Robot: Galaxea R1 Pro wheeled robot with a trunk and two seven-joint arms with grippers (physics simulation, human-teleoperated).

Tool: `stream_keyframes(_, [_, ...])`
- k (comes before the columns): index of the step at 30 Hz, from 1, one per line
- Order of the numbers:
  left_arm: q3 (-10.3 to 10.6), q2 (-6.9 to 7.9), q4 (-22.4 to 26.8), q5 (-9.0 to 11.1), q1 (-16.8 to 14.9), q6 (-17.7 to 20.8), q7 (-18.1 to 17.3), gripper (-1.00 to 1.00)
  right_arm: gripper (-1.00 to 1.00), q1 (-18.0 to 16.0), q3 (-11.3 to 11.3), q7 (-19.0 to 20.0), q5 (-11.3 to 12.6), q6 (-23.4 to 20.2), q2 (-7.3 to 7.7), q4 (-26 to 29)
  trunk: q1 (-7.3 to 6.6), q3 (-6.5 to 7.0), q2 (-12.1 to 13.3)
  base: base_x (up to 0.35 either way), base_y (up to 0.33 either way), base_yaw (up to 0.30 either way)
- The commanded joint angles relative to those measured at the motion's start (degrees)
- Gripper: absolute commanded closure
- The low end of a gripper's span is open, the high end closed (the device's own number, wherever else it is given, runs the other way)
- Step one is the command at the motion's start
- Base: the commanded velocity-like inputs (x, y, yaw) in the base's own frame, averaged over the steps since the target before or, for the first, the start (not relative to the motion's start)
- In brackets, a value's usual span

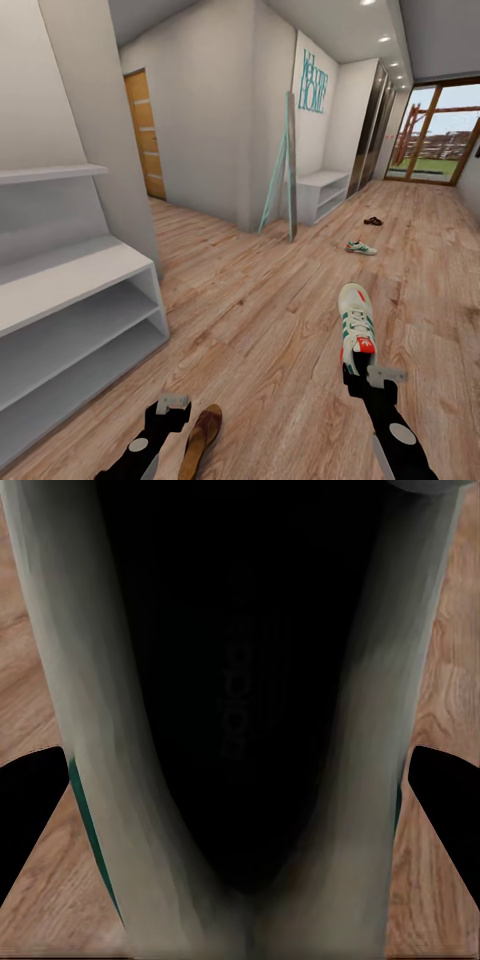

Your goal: Pick up the two gym shoes and the two sandals from the corridor floor and place them onto the hallstand (shoe rack) in the corridor, making sure they are on the rack and not on the floor. Arrange them so the two gym shoes are next to each other and the two sandals are next to each other.

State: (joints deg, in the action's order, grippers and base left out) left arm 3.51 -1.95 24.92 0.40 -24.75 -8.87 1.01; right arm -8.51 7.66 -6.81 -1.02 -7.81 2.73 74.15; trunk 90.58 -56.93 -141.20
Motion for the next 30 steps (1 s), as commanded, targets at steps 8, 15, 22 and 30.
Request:
stream_keyframes(8, [0.2,1.01,-0.1,0.1,0.0,-0.3,0.1,-1.00,1.00,0.0,-0.1,-0.2,-0.1,-1.1,0.01,0.1,1.17,-2.35,-2.1,0.000,0.000,-0.008])
stream_keyframes(15, [0.2,1.30,-0.1,0.2,0.0,-0.4,0.0,-1.00,1.00,0.0,0.0,-0.2,-0.1,-1.4,0.00,0.1,1.35,-4.54,-2.2,0.000,0.000,0.000])
stream_keyframes(22, [0.4,1.27,-0.2,0.1,0.0,-0.4,-0.1,-1.00,1.00,0.0,0.0,-0.2,-0.1,-1.5,0.02,0.1,1.53,-6.73,-2.3,0.000,0.000,-0.019])
stream_keyframes(30, [0.4,1.25,-0.2,-0.9,0.0,-0.4,-0.2,-1.00,1.00,0.0,0.1,-0.2,-0.1,-1.4,0.08,0.1,1.73,-9.03,-2.4,0.000,0.000,-0.188])
